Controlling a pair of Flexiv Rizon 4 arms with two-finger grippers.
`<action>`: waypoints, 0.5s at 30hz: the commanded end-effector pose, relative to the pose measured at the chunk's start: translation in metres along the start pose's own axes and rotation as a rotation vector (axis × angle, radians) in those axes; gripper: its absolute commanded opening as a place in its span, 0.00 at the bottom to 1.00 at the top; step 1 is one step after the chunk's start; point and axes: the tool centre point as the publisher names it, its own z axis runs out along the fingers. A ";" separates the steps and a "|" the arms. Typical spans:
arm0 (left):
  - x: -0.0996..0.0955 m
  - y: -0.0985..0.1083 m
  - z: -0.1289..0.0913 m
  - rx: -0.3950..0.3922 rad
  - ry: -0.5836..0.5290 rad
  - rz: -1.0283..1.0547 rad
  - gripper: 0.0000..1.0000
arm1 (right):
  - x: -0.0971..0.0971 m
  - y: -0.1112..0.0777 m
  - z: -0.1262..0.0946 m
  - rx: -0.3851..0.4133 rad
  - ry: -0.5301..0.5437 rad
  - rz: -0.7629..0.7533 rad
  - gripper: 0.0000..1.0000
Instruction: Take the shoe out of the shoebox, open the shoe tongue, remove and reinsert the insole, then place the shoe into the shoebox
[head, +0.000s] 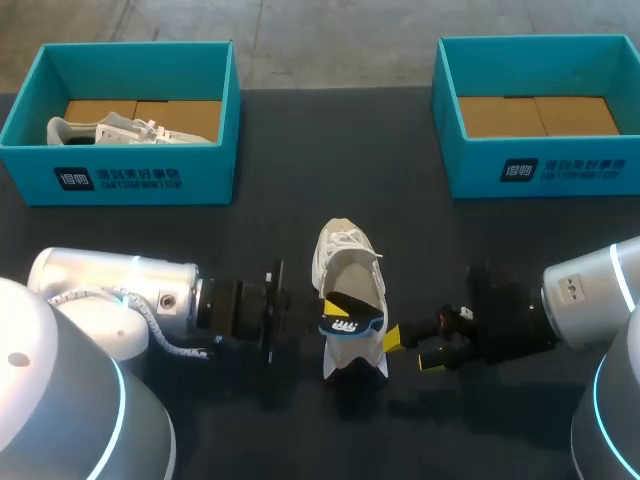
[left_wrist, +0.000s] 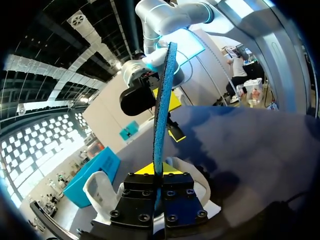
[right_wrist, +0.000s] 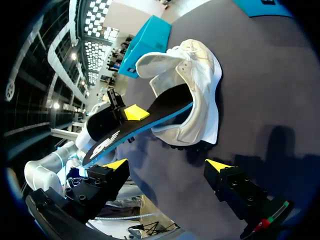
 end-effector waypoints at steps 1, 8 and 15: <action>0.000 0.005 0.002 -0.002 0.002 0.002 0.00 | 0.001 0.000 0.002 -0.001 -0.004 0.001 1.00; -0.002 0.012 0.002 -0.018 -0.014 0.013 0.00 | 0.001 0.000 0.002 -0.001 -0.004 0.001 1.00; -0.005 0.017 0.006 -0.033 -0.012 0.028 0.00 | 0.001 0.000 0.002 -0.001 -0.004 0.001 1.00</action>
